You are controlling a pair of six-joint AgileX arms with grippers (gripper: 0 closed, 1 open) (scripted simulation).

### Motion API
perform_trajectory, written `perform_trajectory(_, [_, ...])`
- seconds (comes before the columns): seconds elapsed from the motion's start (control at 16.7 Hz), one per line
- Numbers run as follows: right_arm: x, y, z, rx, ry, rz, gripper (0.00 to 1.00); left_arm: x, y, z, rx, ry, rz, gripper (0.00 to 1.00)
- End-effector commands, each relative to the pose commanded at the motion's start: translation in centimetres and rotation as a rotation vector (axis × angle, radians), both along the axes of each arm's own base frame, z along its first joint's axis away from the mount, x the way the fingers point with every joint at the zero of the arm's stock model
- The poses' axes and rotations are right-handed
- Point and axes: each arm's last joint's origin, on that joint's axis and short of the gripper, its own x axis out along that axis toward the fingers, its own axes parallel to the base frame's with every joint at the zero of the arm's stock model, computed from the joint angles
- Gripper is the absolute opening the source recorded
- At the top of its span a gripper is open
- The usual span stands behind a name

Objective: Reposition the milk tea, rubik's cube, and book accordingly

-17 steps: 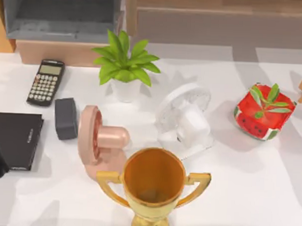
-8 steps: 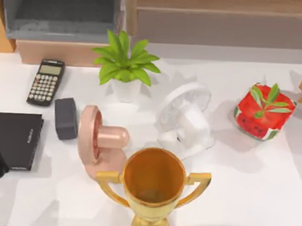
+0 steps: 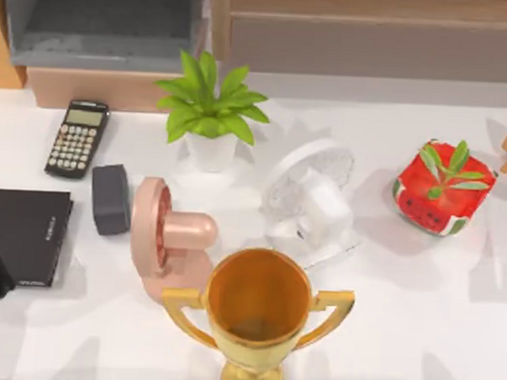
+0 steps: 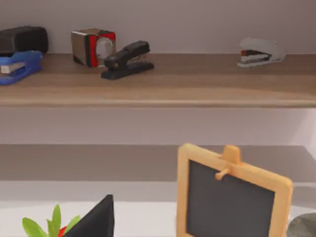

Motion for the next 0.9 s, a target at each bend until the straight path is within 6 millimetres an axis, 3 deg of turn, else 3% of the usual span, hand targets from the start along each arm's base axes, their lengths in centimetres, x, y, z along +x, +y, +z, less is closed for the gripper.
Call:
perform_trajectory(0.24, [-0.3,-0.2,-3.3,0.001,0.003,0.001,1.0,0.0,0.0,0.0,0.0,0.0,0.0,1.0])
perform_trajectory(0.66, [-0.3,-0.3,-3.5,0.001,0.003,0.002,1.0,0.0,0.0,0.2,0.001,-0.001,-0.002,1.0])
perform_trajectory(0.9, [-0.3,-0.3,-3.5,0.001,0.003,0.002,1.0,0.5,-0.2,3.9,0.0,-0.043,-0.009,1.0])
